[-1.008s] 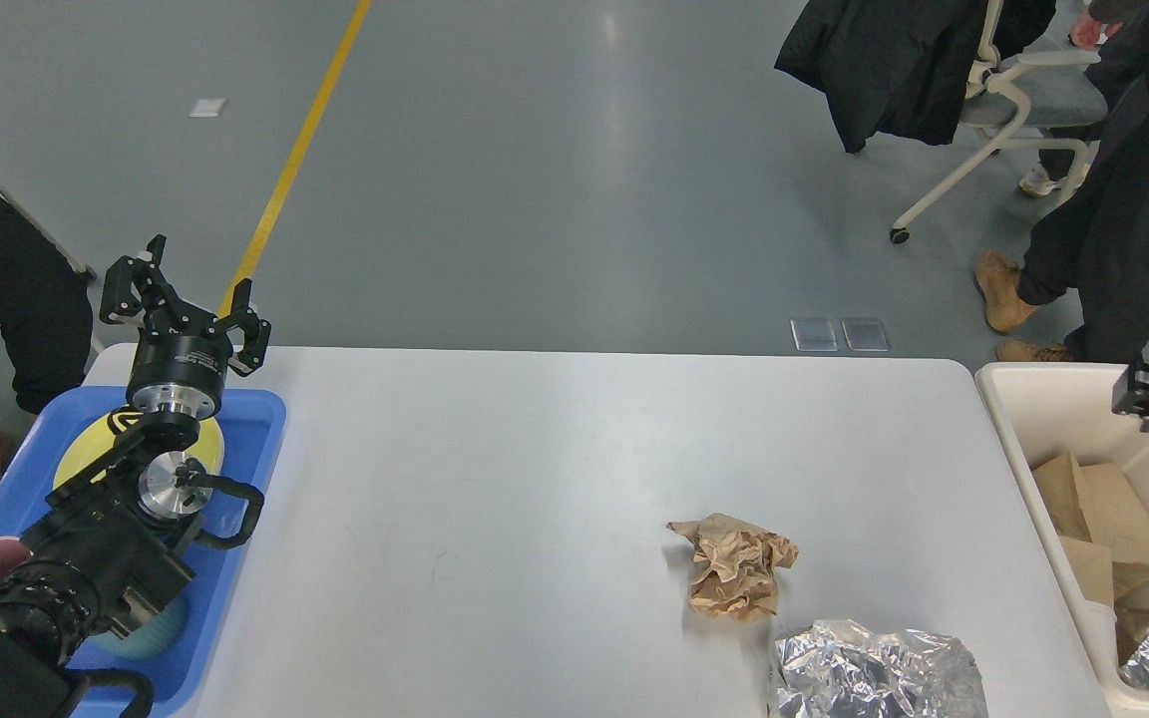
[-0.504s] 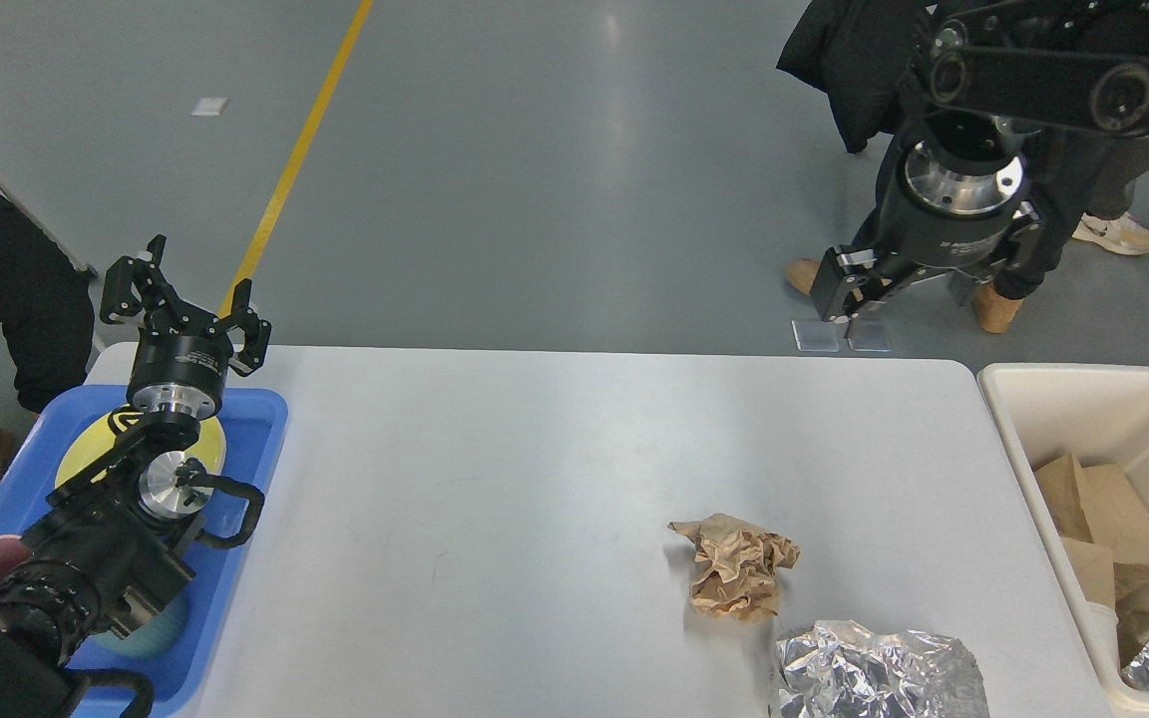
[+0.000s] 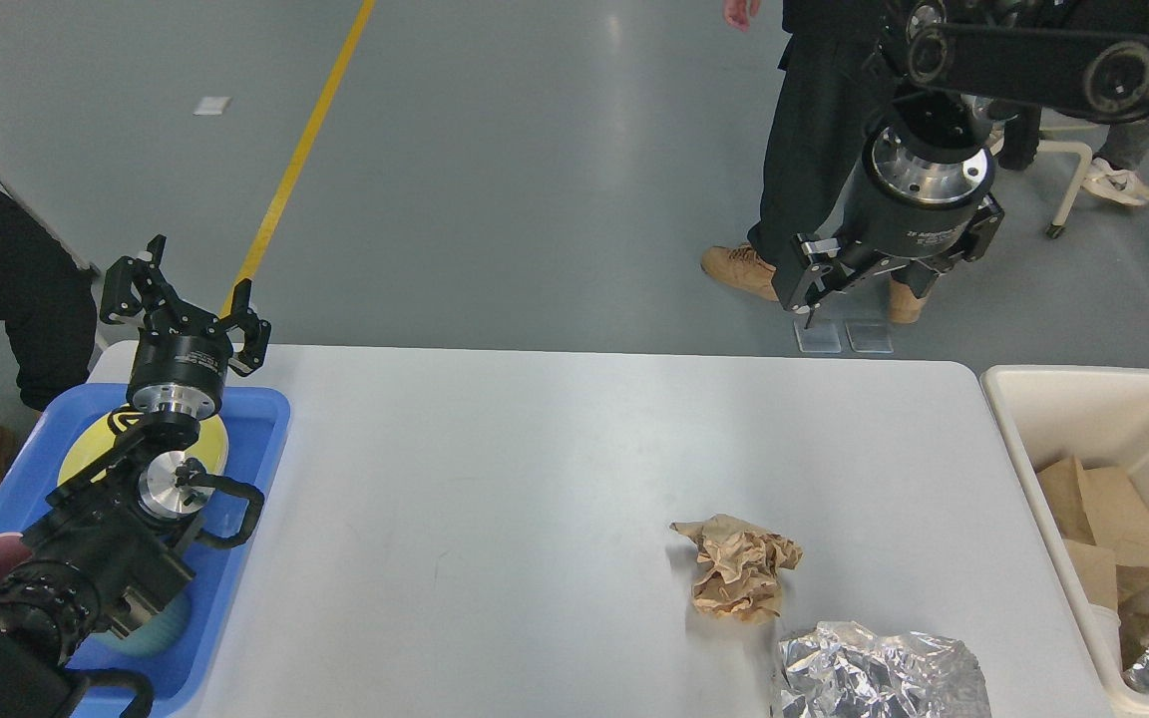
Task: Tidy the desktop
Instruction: 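Raise the right gripper and bring it back over the table, then lower the right gripper and grasp the crumpled brown paper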
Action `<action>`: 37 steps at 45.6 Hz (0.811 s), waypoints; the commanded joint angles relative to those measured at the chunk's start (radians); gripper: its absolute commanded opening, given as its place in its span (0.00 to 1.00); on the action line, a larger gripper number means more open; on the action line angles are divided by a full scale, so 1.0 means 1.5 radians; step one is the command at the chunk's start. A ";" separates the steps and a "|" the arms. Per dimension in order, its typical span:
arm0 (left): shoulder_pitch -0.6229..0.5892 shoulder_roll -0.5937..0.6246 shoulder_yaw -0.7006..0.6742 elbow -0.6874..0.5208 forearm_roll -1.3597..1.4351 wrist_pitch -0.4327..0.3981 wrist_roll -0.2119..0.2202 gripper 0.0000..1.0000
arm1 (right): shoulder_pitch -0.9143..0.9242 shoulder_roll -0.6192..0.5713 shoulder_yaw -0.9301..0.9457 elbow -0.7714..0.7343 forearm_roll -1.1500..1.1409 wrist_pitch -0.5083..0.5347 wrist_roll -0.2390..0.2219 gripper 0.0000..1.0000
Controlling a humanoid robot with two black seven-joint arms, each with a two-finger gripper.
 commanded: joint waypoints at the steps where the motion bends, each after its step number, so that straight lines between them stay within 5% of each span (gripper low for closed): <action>1: 0.000 0.000 0.000 0.000 0.000 0.000 0.000 0.96 | -0.016 -0.041 -0.015 0.005 -0.001 0.000 -0.001 1.00; 9: 0.000 0.000 0.000 0.000 0.000 0.000 0.000 0.96 | -0.060 -0.067 -0.040 0.056 -0.009 -0.011 -0.001 1.00; 16: 0.000 0.000 0.000 0.000 0.000 0.000 0.000 0.96 | -0.070 -0.065 -0.084 0.183 -0.014 -0.237 -0.001 1.00; 23: 0.000 0.000 0.000 0.000 0.000 0.000 0.000 0.96 | -0.121 -0.034 -0.096 0.210 -0.015 -0.368 -0.002 1.00; 37: -0.001 0.000 0.000 0.000 0.000 0.000 0.000 0.96 | -0.197 0.051 -0.082 0.249 -0.014 -0.438 -0.001 1.00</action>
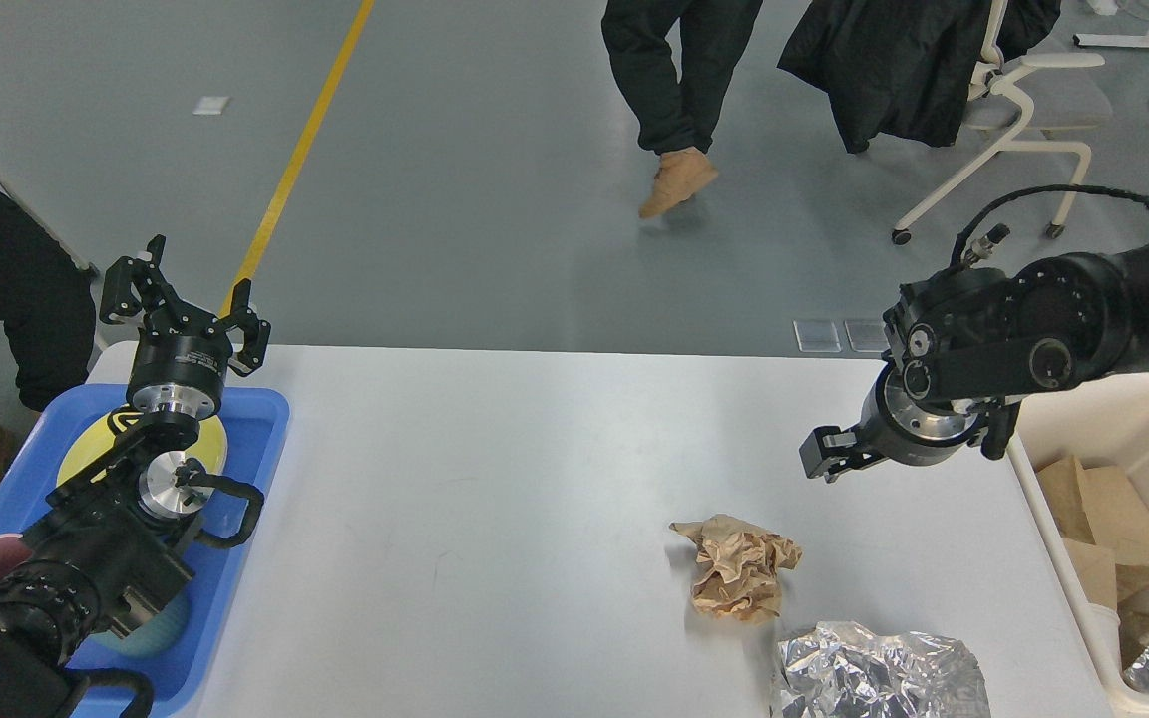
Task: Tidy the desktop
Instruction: 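Lower the right gripper and grasp the crumpled brown paper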
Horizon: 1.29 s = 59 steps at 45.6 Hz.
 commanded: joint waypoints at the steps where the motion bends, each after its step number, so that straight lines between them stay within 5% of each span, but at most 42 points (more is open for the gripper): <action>1: 0.000 0.000 0.000 0.000 0.000 0.000 0.000 0.96 | -0.028 0.039 0.015 0.006 0.001 -0.004 0.001 1.00; 59: 0.000 0.000 0.000 0.000 0.000 0.000 0.000 0.96 | -0.326 0.039 0.277 -0.225 0.011 -0.006 -0.003 1.00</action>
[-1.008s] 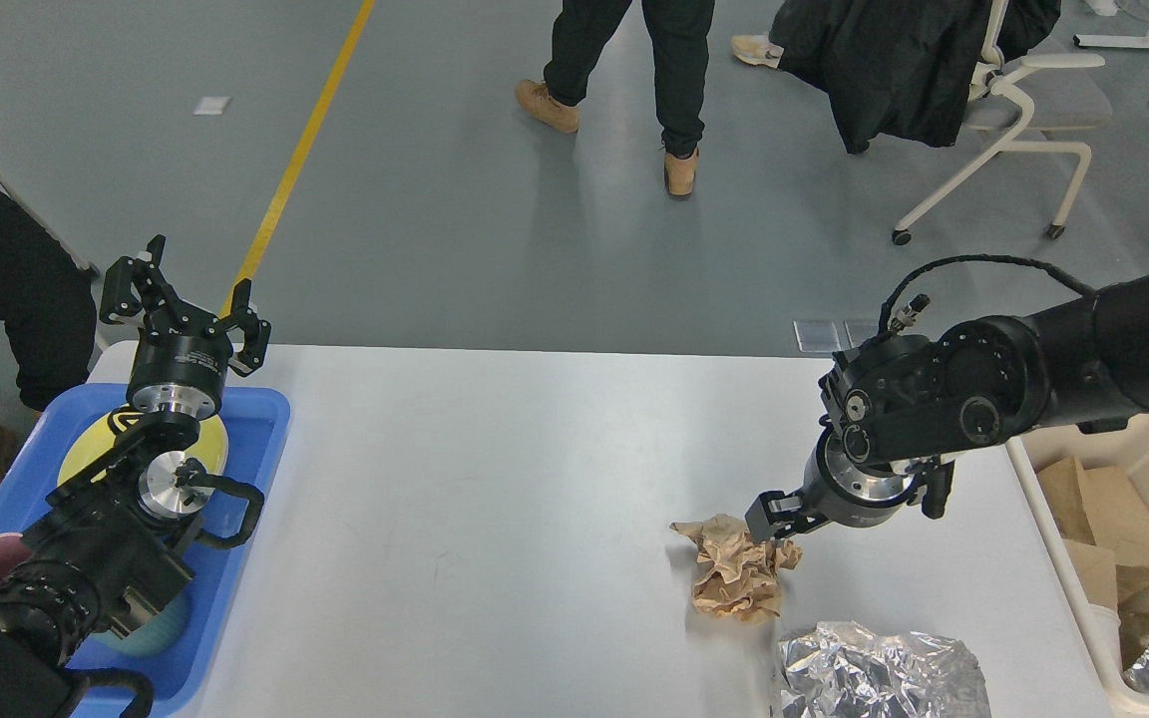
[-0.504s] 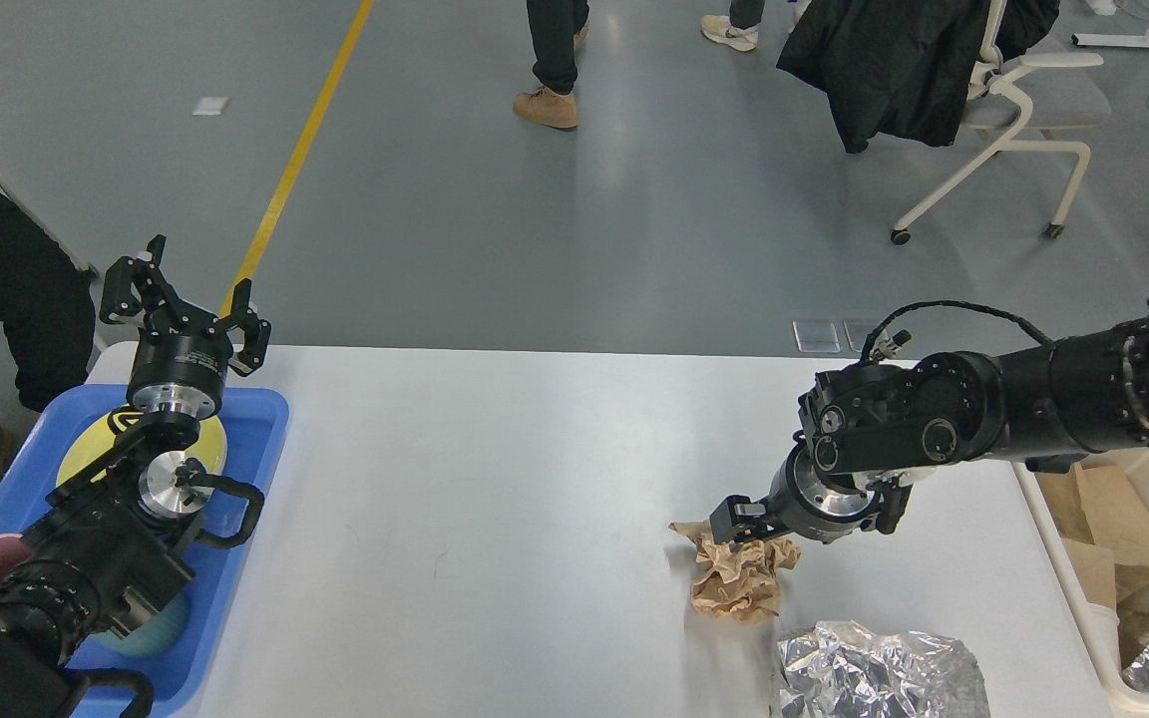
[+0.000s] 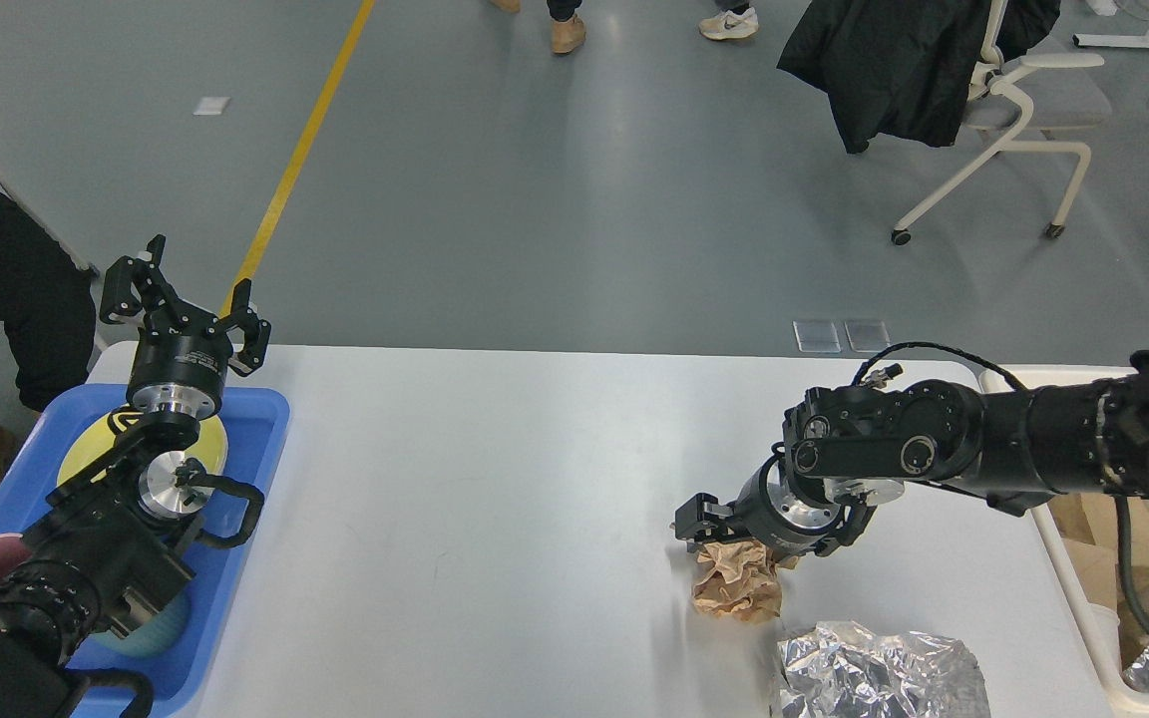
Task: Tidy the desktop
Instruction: 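Lower the right gripper and grasp the crumpled brown paper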
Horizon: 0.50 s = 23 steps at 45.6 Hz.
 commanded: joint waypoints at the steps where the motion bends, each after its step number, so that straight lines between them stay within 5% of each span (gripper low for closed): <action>1: -0.001 0.000 0.000 0.000 0.000 0.000 0.000 0.96 | -0.017 0.004 0.016 -0.015 0.001 -0.001 0.000 1.00; 18: 0.000 0.000 0.000 0.000 0.000 0.000 0.000 0.96 | -0.080 0.014 0.053 -0.056 0.000 -0.010 0.001 1.00; 23: 0.000 0.000 0.000 0.000 0.000 0.000 0.000 0.96 | -0.077 0.013 0.053 -0.056 0.000 -0.011 0.001 0.77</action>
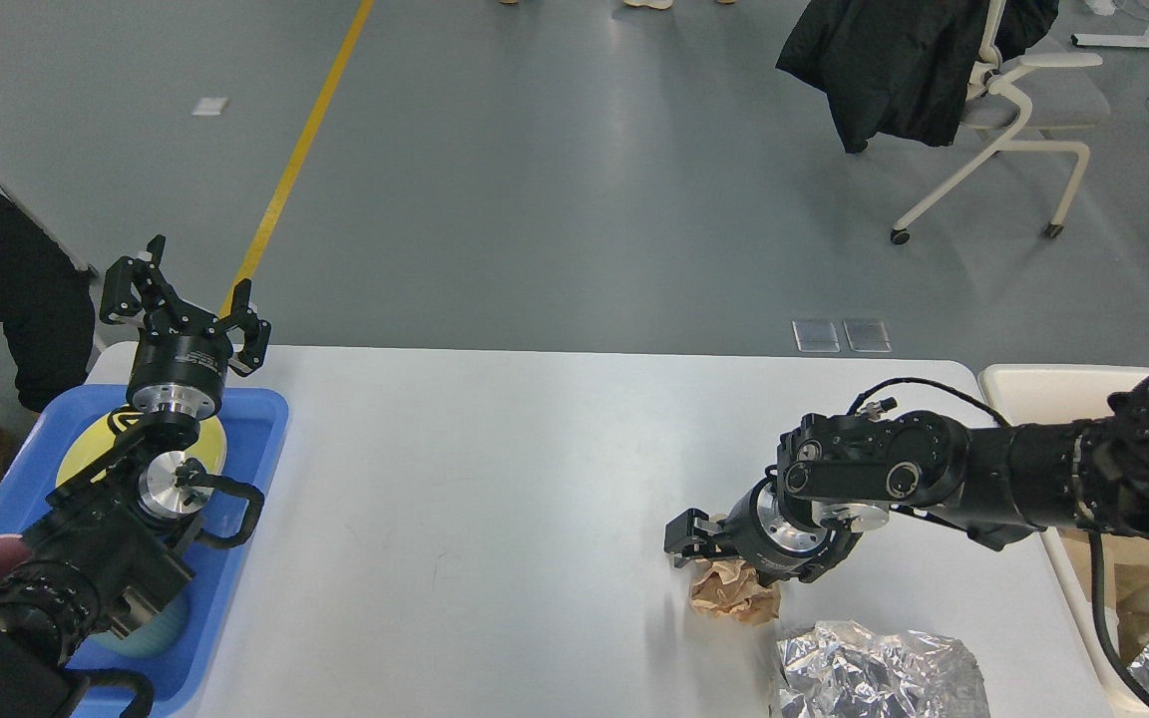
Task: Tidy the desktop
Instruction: 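Lower the right gripper and grasp the crumpled brown paper, then carry the crumpled brown paper over the bin and release it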
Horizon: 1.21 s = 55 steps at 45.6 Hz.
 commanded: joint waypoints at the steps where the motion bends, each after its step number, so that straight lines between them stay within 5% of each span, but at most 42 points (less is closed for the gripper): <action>1: 0.000 0.000 0.000 0.000 0.000 0.000 0.000 0.96 | 0.001 -0.001 0.002 -0.002 0.000 -0.001 0.000 0.73; 10: 0.000 0.000 0.000 0.000 0.000 0.000 0.000 0.96 | 0.006 -0.006 0.002 -0.002 0.000 0.008 0.001 0.00; 38: 0.000 0.000 0.000 0.000 0.000 0.000 0.000 0.96 | 0.047 -0.050 0.002 0.008 0.000 0.056 0.003 0.00; 48: 0.000 0.000 0.000 0.000 0.000 0.000 0.000 0.96 | 0.116 -0.109 0.001 0.022 0.003 0.144 0.003 0.00; 55: 0.000 0.000 0.000 0.000 0.000 0.000 0.000 0.96 | 0.185 -0.155 -0.003 0.030 0.005 0.278 0.002 0.00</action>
